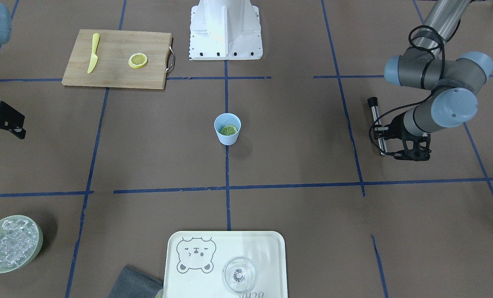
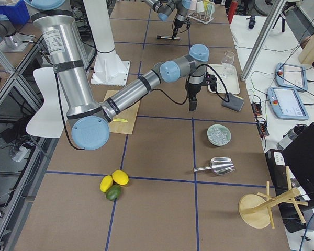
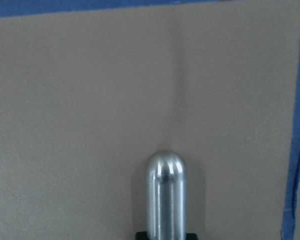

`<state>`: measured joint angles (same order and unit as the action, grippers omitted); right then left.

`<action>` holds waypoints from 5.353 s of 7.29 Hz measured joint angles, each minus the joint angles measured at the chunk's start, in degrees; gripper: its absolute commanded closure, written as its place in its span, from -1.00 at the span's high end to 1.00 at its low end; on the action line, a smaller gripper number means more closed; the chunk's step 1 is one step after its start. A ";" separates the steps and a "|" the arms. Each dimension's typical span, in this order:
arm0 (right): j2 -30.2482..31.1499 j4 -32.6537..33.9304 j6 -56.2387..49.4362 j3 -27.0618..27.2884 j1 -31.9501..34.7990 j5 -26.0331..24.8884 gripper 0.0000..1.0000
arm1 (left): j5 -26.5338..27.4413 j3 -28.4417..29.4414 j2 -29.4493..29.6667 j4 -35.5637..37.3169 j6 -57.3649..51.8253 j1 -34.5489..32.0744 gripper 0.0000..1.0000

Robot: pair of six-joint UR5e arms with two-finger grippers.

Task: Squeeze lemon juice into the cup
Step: 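Lift the steel muddler upward with the left gripper, then carry the muddler with the left gripper over the blue cup, then push the muddler down into the cup onto the lemon slice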

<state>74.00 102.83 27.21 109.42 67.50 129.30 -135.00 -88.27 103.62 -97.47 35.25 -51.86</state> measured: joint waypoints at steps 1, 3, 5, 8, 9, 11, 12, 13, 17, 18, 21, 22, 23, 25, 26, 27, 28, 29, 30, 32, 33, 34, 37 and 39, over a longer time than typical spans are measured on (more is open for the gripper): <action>0.00 -0.01 -0.03 0.00 0.04 0.05 1.00 | 0.04 -0.60 -0.01 0.05 -0.03 -0.07 -1.00; 0.01 -0.02 -0.04 0.51 0.09 0.07 1.00 | 3.77 -5.60 0.02 0.85 0.08 -2.67 -1.00; 0.07 0.02 -0.05 1.20 0.09 0.12 1.00 | 14.27 -12.36 2.57 1.26 -0.21 -6.74 -1.00; 0.65 0.07 -0.07 1.35 0.09 1.45 1.00 | 25.19 -17.75 11.62 1.42 -0.42 -8.06 -1.00; 0.94 0.03 -0.11 1.38 0.09 1.62 1.00 | 25.65 -18.32 14.55 1.11 -0.22 -7.98 -1.00; 1.49 0.01 -0.16 1.58 0.18 1.58 1.00 | 26.73 -19.37 16.69 -9.40 0.01 -7.46 -1.00; 2.24 -0.02 -0.38 1.63 0.58 1.55 1.00 | 29.69 -19.63 16.18 -16.05 0.99 -5.99 -1.00; 3.80 -0.54 -0.78 1.66 1.85 1.60 1.00 | 36.06 -20.00 15.78 -21.31 4.02 -2.35 -1.00; 13.08 -6.26 -11.86 -1.29 12.25 6.21 1.00 | 67.80 -20.40 15.48 -36.12 14.06 15.75 -1.00; 14.30 -6.37 -17.07 -3.45 15.64 7.54 1.00 | 71.42 -20.22 15.47 -39.97 14.40 18.32 -1.00; 16.90 -6.47 -24.47 -6.88 20.30 8.25 1.00 | 84.61 -16.92 15.38 -48.71 8.47 31.94 -1.00; 17.12 -6.49 -24.73 -7.22 20.49 8.26 1.00 | 87.15 -15.17 16.09 -50.40 6.50 34.87 -1.00; 17.19 -6.50 -24.80 -7.39 20.53 8.25 1.00 | 88.21 -13.80 16.64 -51.10 5.65 36.36 -1.00; 17.23 -6.50 -24.83 -7.45 20.57 8.27 1.00 | 88.61 -10.79 17.80 -51.47 4.45 37.09 -1.00; 17.23 -6.50 -24.83 -7.46 20.57 8.31 1.00 | 88.61 -9.69 18.32 -51.54 3.55 37.13 -1.00; 17.23 -6.50 -24.84 -7.46 20.57 8.31 1.00 | 88.56 -9.10 18.53 -51.57 3.13 37.16 -1.00; 17.23 -6.50 -24.84 -7.46 20.57 8.28 1.00 | 88.48 -8.85 18.47 -51.59 2.96 37.23 -1.00; 17.22 -6.50 -24.83 -7.42 20.57 8.26 1.00 | 88.48 -8.71 18.23 -51.59 2.86 37.59 -1.00; 17.18 -6.50 -24.82 -7.37 20.57 8.25 1.00 | 88.54 -8.67 18.05 -51.59 2.87 38.13 -1.00; 17.15 -6.52 -24.78 -7.30 20.57 8.25 1.00 | 88.59 -8.44 17.91 -51.83 2.93 39.32 -1.00; 17.12 -6.56 -24.81 -7.29 20.57 8.25 1.00 | 88.59 -7.99 17.92 -51.93 2.98 39.90 -1.00; 17.09 -6.56 -24.83 -7.29 20.57 8.25 1.00 | 88.59 -7.38 17.92 -52.13 3.06 40.29 -1.00; 17.11 -6.58 -24.83 -7.29 20.57 8.25 1.00 | 88.59 -4.49 18.00 -54.72 3.10 40.50 -1.00; 17.14 -6.59 -24.84 -7.29 20.57 8.25 1.00 | 88.59 -4.20 18.02 -55.14 2.98 40.51 -1.00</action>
<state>91.13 96.24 2.37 102.13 88.07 137.55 -46.41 -92.47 121.64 -152.61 38.23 -11.34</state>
